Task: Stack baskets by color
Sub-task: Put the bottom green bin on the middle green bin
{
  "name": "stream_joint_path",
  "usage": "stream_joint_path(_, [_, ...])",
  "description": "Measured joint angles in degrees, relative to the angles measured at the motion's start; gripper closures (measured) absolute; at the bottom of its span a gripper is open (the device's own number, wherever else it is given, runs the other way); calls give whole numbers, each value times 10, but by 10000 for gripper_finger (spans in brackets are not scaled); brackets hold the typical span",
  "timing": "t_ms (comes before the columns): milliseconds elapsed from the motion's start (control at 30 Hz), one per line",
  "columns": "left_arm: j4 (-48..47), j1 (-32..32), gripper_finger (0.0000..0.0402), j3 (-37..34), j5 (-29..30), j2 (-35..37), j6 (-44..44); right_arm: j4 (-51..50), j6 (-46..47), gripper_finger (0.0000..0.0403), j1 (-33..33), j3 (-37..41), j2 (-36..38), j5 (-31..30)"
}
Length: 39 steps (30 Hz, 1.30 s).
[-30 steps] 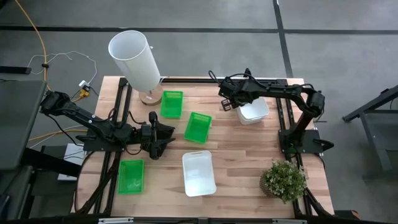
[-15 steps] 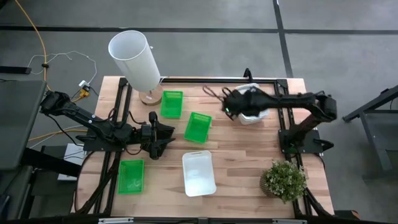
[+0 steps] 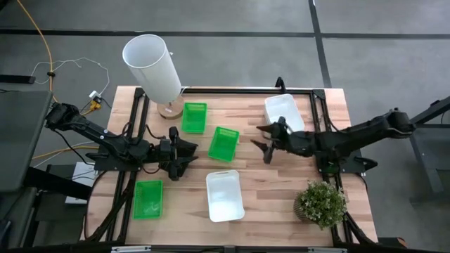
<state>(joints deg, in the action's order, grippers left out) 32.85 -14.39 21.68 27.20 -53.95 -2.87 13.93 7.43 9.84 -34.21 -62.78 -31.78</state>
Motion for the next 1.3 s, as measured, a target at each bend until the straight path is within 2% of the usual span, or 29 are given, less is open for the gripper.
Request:
stream_joint_path(67, [0, 0, 206, 0, 0, 0, -4, 95, -48, 137, 8, 30, 1, 32])
stream_joint_path(167, [-2, 0, 206, 0, -1, 0, 9, 171, -88, 137, 13, 56, -2, 75])
stream_joint_path(333, [-5, 0, 206, 0, -14, 0, 44, 180, -99, 137, 11, 63, -2, 103])
stream_joint_path(567, [-5, 0, 206, 0, -12, 0, 44, 176, -103, 137, 11, 63, -2, 106])
stream_joint_path(633, [-4, 0, 206, 0, -13, 0, 20, 176, -103, 137, 11, 63, -2, 106])
stream_joint_path(700, [-5, 0, 206, 0, -43, 0, -7, 176, -103, 137, 11, 63, -2, 106])
stream_joint_path(800, [-4, -6, 206, 1, -145, -3, -11, 176, -103, 137, 11, 63, -2, 106])
stream_joint_path(867, [-24, -20, 206, 15, -181, -14, 4, 176, -103, 137, 11, 63, -2, 106])
stream_joint_path(967, [-141, -55, 206, 71, -182, -31, 10, 176, -103, 137, 11, 63, -2, 106])
stream_joint_path(1167, [-495, -133, 206, 226, -172, -113, -30, 176, -102, 137, 11, 62, -2, 106])
stream_joint_path(1300, [-653, -185, 206, 280, -196, -170, -66, 176, -99, 137, 11, 62, -2, 106])
